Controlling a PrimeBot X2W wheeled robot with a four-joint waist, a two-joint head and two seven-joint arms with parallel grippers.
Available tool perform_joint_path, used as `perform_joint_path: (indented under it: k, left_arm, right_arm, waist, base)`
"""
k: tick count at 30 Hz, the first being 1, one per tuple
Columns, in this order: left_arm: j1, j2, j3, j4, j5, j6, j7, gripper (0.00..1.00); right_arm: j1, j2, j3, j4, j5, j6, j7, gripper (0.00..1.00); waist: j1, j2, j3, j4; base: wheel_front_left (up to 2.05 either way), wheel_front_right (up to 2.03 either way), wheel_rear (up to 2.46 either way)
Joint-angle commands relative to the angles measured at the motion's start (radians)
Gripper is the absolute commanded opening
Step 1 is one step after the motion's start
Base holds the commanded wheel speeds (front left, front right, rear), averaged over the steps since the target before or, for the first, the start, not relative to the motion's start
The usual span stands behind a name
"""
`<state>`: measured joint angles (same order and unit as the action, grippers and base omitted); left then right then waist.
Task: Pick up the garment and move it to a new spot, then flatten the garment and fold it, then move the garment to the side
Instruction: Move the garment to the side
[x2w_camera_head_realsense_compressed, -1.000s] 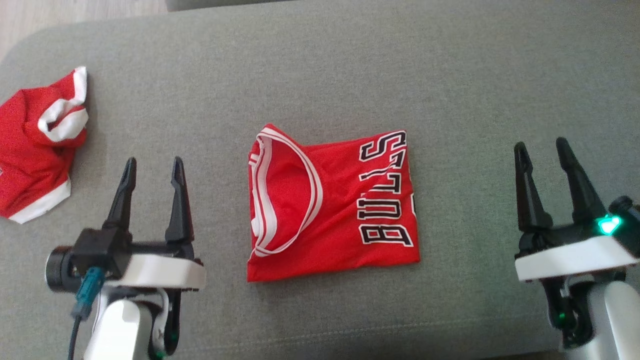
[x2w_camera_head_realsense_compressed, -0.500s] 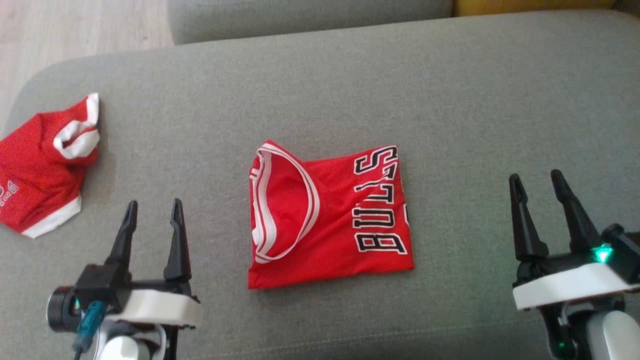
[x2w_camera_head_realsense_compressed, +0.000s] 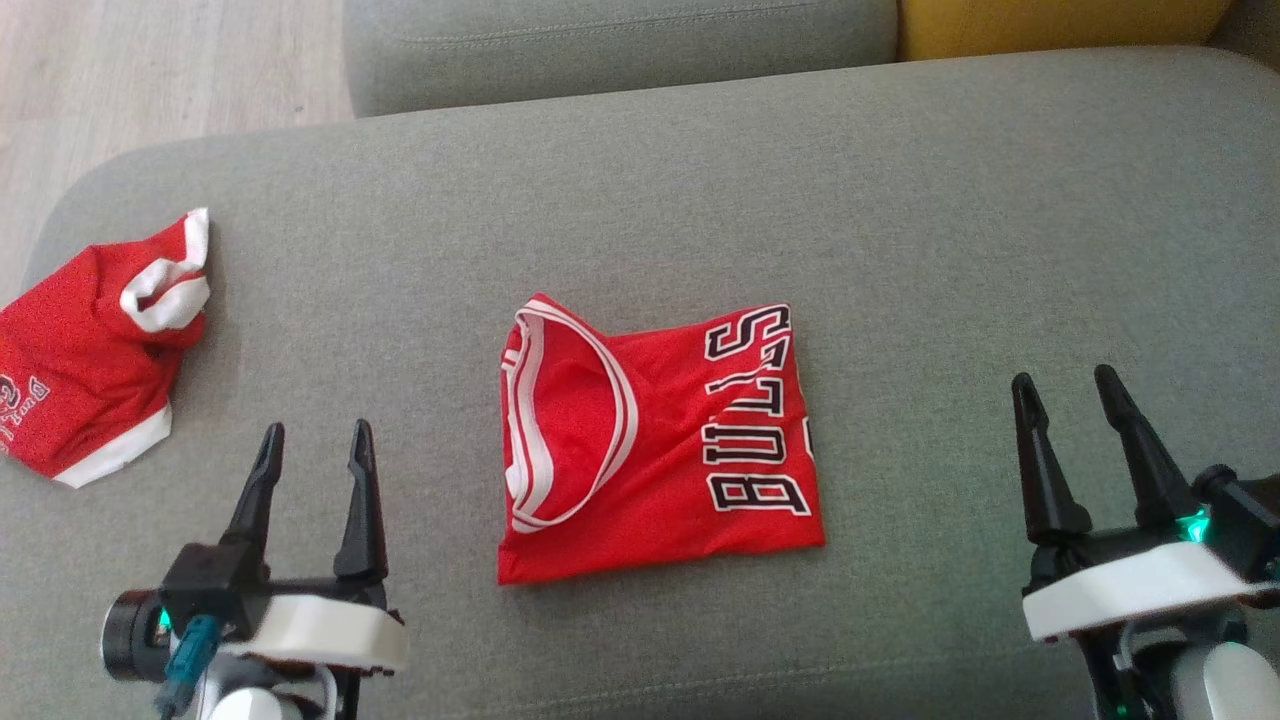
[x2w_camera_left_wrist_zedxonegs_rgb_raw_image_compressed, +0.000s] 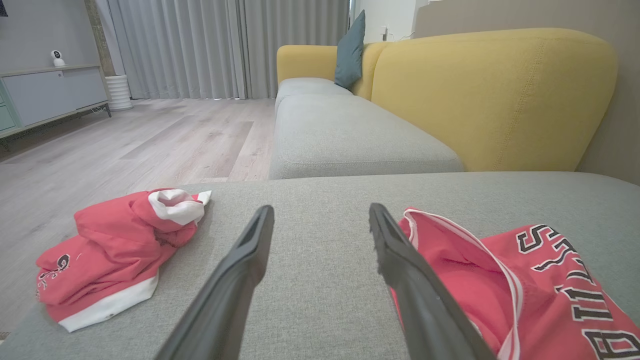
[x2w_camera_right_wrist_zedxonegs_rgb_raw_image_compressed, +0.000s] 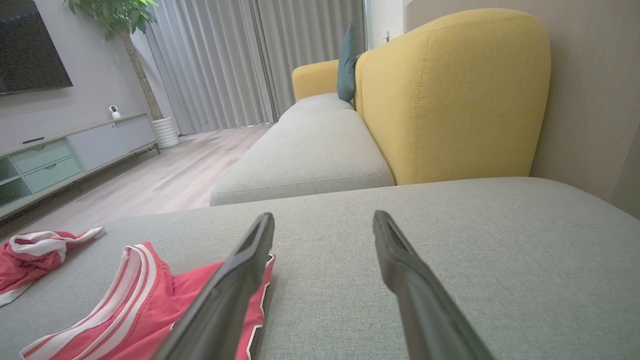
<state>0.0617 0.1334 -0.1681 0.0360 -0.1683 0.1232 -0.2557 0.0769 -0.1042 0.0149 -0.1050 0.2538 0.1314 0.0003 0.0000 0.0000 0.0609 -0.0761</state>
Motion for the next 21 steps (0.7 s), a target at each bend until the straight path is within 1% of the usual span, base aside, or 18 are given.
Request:
perform_joint_path:
  k: [1, 21]
  left_arm:
    - [-0.026, 0.018, 0.033, -0.028, 0.008, 0.003, -0.006, 1.0]
    - [-0.034, 0.021, 0.019, -0.034, 0.006, 0.016, -0.006, 1.0]
  right_arm:
    - [-0.013, -0.003, 0.015, -0.04, -0.006, -0.001, -0.002, 1.0]
    - [-0.015, 0.001, 0.014, -0.038, -0.014, -0.001, 0.0, 1.0]
  waist:
    - [0.0, 0.0, 0.0, 0.0]
    - [0.0, 0.0, 0.006, 0.012]
  base:
    - [0.0, 0.0, 0.0]
    - [0.0, 0.0, 0.0]
